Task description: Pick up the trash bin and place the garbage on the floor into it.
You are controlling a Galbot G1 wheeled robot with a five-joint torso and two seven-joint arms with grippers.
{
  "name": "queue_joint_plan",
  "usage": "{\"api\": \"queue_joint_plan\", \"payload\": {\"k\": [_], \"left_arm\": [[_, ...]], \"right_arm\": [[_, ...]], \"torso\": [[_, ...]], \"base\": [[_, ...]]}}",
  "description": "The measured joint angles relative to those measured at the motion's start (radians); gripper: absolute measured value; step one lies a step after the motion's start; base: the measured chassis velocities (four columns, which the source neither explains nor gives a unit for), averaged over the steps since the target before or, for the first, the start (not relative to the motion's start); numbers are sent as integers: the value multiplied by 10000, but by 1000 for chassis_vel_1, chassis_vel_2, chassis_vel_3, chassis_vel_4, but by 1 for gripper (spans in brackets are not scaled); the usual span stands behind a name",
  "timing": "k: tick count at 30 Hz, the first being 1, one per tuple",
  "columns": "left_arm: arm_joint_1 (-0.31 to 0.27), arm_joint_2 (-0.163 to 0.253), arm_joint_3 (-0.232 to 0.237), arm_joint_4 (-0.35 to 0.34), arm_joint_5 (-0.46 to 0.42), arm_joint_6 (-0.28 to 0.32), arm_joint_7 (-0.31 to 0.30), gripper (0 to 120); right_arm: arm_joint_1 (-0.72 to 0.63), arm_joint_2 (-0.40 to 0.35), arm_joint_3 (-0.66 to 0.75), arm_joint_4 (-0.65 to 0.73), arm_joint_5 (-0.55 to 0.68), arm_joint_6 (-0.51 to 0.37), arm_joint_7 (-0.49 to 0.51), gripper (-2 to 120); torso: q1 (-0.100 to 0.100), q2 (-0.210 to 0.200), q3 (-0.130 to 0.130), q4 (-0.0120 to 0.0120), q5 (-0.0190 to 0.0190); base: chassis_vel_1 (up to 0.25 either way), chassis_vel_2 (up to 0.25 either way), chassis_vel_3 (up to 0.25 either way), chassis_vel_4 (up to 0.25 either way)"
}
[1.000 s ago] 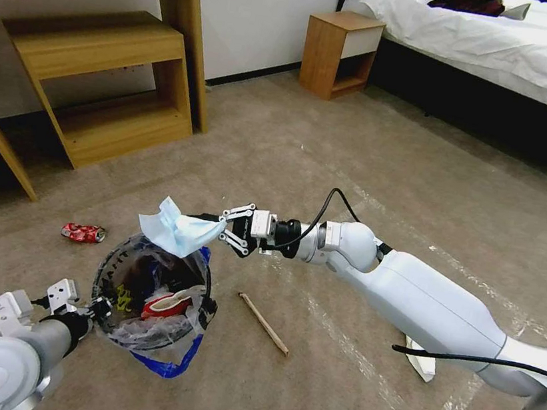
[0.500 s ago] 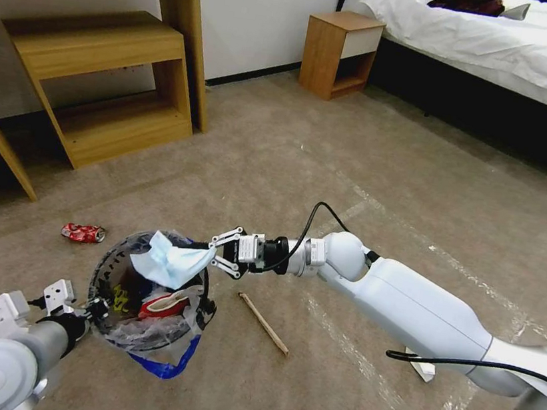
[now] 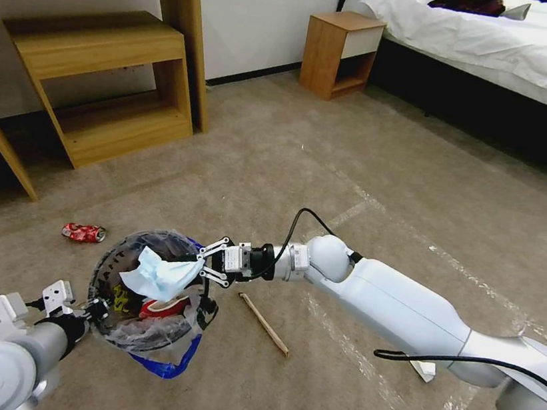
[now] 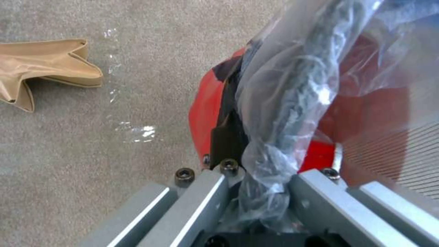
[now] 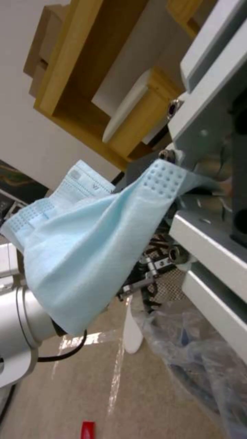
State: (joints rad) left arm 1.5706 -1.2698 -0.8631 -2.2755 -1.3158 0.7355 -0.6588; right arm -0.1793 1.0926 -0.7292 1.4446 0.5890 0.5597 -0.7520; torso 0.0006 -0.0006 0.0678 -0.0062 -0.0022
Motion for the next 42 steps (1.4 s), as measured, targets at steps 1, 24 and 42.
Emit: {"api": "queue_joint_plan", "payload": {"k": [1, 24, 42], "left_arm": [[-7, -5, 0, 5, 1, -1, 0, 0], [-35, -388, 178, -90, 127, 0, -13, 0], [122, -388, 142, -231, 171, 0, -11, 0]], "right_arm": [[41, 47, -31, -25, -25, 8, -9, 0], [313, 826, -273, -638, -581, 249, 367, 68], [606, 804, 583, -662, -373, 357, 475, 100]], "torso": [[0, 0, 0, 0, -1], [0, 0, -1, -1, 0], [0, -1, 0, 2, 1]], "base": [[0, 0, 0, 0], [0, 0, 0, 0], [0, 0, 0, 0]]}}
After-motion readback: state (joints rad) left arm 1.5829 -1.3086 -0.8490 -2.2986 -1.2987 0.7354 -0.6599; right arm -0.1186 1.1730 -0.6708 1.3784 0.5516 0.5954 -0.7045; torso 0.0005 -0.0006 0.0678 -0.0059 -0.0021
